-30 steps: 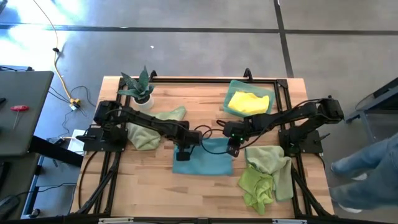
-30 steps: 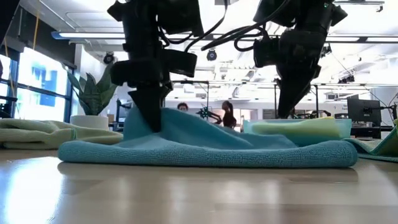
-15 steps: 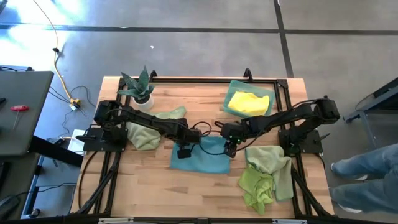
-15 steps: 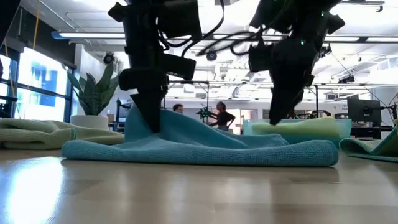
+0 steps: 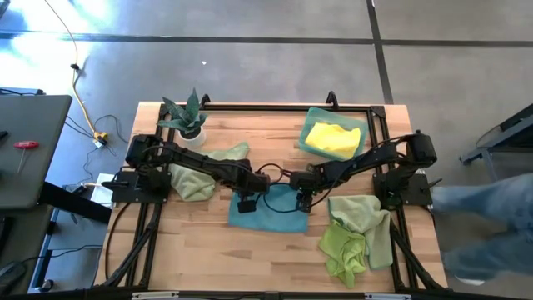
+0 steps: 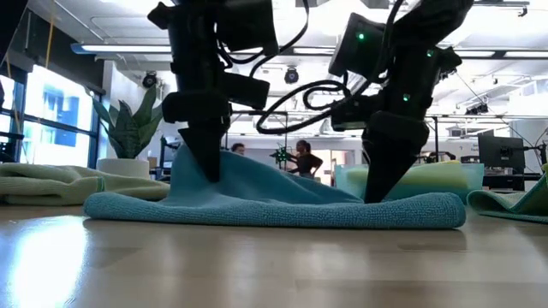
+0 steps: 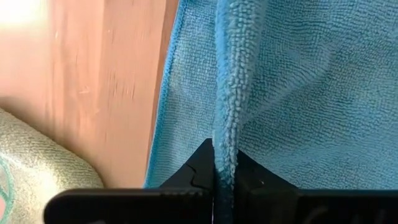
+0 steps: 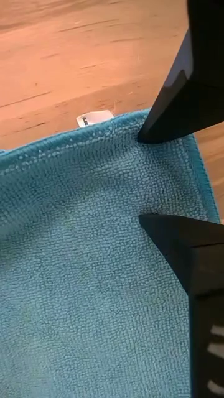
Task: Fold microfiber towels
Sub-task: Fold the blue microfiber cloth
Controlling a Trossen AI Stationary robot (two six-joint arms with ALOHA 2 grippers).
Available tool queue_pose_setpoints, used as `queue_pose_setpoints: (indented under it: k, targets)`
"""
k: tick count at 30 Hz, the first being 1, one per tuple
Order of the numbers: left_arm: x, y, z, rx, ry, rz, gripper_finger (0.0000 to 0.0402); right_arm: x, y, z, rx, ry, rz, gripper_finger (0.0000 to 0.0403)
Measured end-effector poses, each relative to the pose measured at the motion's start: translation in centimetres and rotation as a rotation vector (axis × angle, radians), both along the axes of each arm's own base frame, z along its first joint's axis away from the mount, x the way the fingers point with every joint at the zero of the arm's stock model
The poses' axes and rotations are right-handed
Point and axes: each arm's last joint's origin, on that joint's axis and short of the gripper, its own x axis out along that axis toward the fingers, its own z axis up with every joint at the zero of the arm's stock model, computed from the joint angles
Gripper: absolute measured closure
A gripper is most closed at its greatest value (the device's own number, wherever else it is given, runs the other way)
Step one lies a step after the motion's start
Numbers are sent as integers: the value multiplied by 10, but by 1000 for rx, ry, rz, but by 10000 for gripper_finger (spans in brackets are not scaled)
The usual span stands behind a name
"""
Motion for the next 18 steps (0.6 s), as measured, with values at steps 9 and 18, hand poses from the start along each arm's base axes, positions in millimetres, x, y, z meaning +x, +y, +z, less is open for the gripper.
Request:
queue_pose_setpoints:
  k: [9, 18]
  targets:
    - [0, 2, 0, 63, -8, 48, 394, -1, 0, 1, 5, -3, -1, 210]
    - [1, 0, 0, -37, -15, 23, 394, 0, 0, 1, 6, -8, 2, 210]
